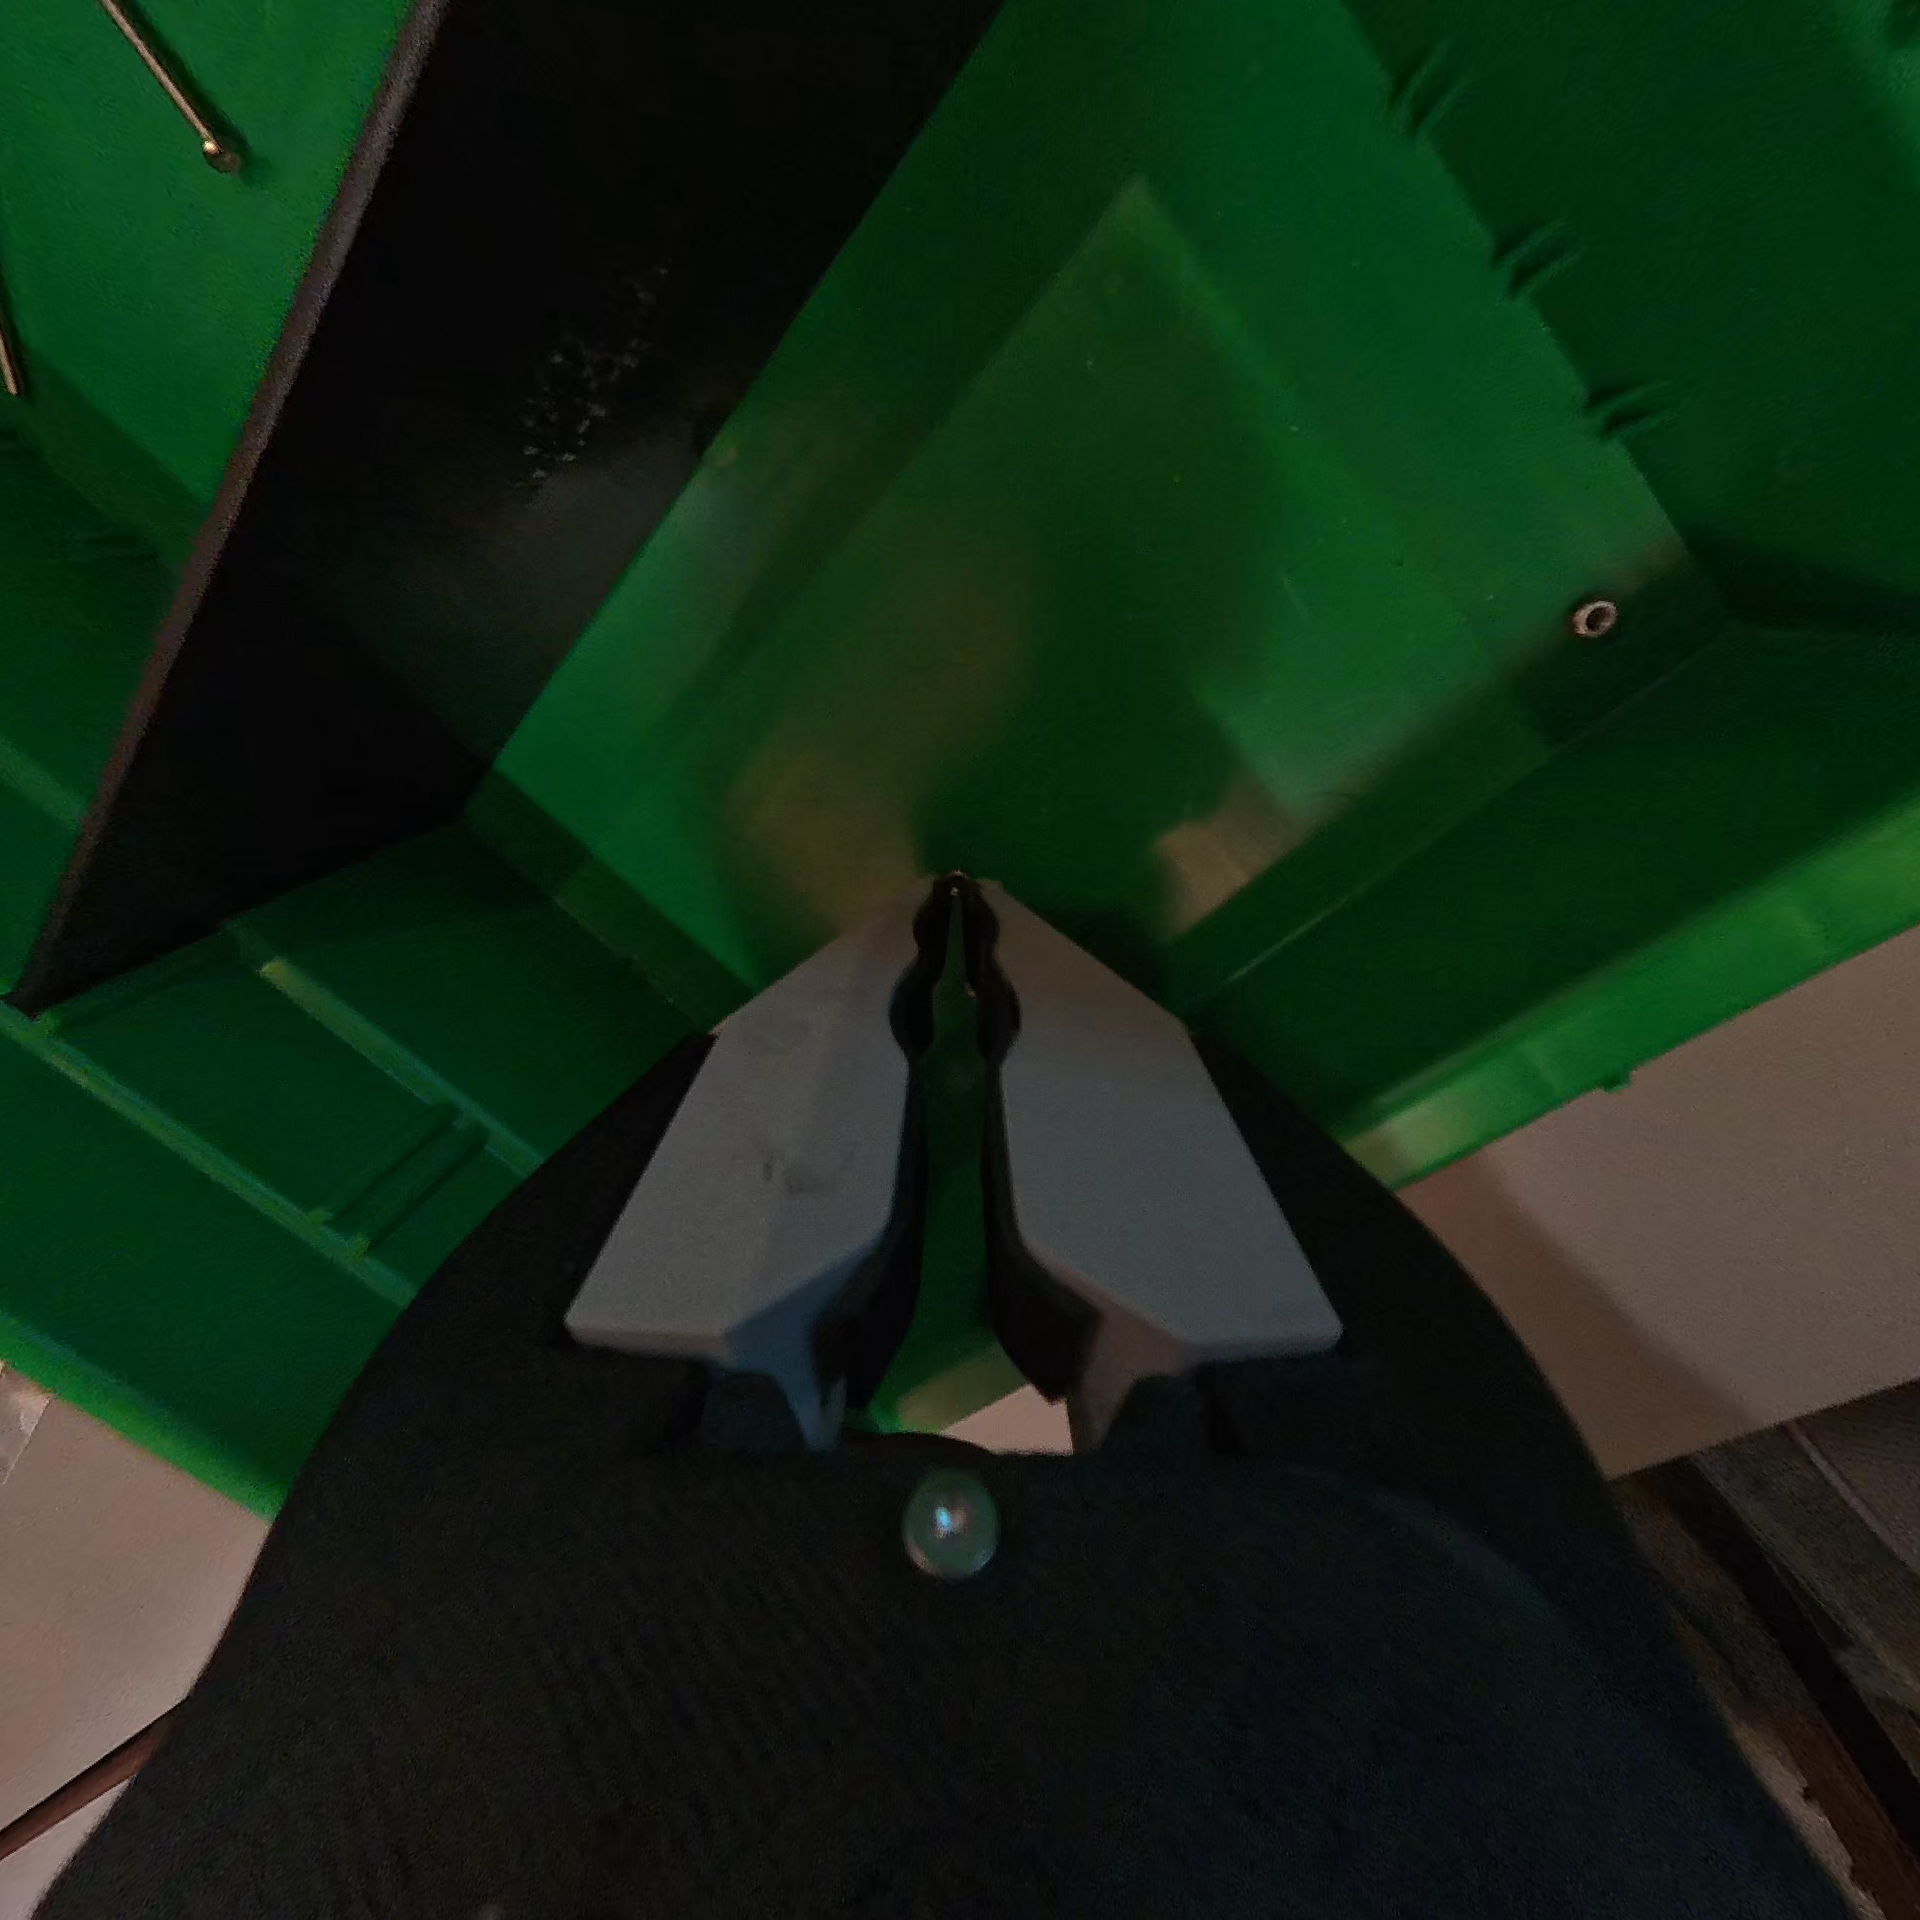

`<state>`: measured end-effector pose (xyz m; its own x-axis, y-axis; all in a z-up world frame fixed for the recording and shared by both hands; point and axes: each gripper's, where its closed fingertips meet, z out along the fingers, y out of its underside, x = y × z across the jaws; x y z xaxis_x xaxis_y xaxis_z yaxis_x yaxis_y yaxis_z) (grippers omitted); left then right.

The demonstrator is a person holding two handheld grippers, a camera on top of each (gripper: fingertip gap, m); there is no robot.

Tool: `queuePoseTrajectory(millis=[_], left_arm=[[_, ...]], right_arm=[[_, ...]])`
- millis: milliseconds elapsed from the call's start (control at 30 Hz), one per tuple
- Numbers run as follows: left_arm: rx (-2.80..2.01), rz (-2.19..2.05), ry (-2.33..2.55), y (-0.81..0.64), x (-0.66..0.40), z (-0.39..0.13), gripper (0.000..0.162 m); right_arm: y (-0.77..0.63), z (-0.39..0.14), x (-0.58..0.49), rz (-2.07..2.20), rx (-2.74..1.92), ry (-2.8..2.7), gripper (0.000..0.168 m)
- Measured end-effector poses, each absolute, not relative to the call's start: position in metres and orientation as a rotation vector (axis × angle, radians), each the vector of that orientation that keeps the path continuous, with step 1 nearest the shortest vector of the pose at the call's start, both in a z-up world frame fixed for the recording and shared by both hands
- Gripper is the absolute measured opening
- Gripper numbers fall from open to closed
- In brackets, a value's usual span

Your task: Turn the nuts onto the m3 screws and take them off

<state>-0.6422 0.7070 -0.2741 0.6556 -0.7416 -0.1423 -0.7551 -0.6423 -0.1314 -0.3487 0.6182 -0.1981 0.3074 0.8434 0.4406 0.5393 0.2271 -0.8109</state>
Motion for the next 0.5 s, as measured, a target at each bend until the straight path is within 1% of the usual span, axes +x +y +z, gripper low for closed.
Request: queuePoseTrajectory(millis=[333, 500], left_arm=[[-2.665, 0.107, 1.238, 0.7105, -0.6390, -0.2664, 0.001], [-2.675, 0.112, 1.267, 0.7063, -0.6374, -0.2728, 0.001]], right_arm=[[0.6176, -0.1982, -0.3491, 0.337, -1.439, -1.364, 0.014], [0.6177, -0.1986, -0.3491, 0.335, -1.440, -1.366, 0.014]])
